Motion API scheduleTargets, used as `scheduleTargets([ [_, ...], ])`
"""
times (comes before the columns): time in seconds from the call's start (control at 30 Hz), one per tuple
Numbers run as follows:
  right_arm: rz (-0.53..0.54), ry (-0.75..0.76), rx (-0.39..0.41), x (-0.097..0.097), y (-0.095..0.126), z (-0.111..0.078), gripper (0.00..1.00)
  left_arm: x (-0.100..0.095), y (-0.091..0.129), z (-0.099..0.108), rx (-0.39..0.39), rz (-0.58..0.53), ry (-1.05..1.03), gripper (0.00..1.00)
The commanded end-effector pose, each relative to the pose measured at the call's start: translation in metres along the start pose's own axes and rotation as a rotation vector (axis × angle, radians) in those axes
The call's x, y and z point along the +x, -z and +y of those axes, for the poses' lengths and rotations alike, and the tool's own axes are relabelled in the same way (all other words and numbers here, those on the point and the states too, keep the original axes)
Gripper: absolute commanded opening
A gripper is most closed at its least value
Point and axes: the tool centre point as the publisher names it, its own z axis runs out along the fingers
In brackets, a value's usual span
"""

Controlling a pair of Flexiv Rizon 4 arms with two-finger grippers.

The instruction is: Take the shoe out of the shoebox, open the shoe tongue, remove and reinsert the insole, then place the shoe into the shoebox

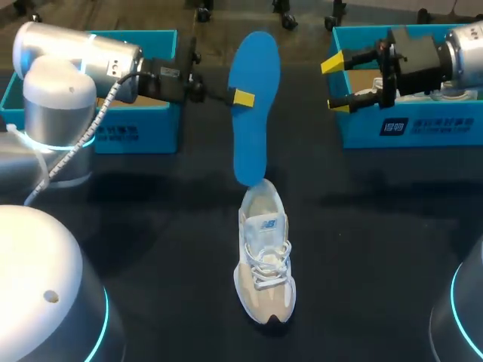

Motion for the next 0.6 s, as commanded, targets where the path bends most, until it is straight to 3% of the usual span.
scheduleTargets([
  [0.03,-0.077,-0.004,0.014,0.006,0.008,-0.004,1.0,-0.006,-0.009,0.0,-0.002,0.004,0.015,0.0],
  [0.6,-0.349,-0.037,0.069,0.012,0.013,-0.016,1.0,-0.009,-0.02,0.009,-0.021,0.005,0.105,0.0],
])
